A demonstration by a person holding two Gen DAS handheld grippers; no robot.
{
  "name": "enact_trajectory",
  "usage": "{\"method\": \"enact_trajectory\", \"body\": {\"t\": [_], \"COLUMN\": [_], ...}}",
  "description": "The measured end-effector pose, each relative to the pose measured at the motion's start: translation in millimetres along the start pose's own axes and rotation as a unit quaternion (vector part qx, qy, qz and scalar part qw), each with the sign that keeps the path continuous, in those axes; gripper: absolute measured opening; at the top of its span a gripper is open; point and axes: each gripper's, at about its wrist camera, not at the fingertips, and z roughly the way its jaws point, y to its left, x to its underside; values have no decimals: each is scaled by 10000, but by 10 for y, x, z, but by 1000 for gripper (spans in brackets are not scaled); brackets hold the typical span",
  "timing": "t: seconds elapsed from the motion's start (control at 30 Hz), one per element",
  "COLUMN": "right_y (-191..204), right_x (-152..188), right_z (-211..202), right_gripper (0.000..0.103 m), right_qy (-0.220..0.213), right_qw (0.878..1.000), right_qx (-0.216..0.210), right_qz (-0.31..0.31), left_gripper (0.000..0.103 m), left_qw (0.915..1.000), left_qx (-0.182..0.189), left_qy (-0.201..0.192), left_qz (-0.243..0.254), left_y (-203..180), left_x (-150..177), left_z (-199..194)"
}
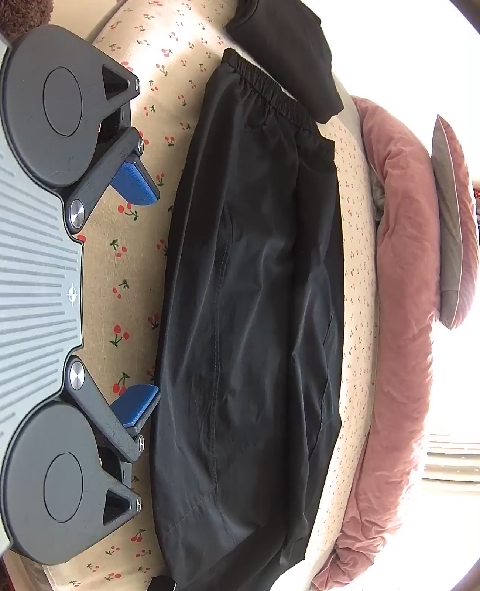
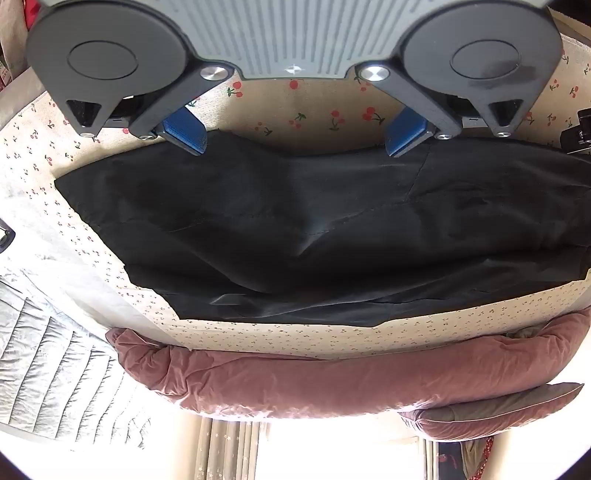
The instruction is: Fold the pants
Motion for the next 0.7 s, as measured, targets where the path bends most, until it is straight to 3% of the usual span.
{"method": "enact_trajectory", "body": {"t": [0.7], "right_y": [-8], "right_x": [5], "right_z": [48], "right_gripper": [103], "right_qy": [67], "right_qw": [10000], "right_qx": [11], "right_qz": [4], "left_gripper": [103], "left_qw": [10000], "left_qx": [-6], "left_qy": [-21], "left_qz": [-1], "left_y": [22], "left_x": [11], "left_z": [30]}}
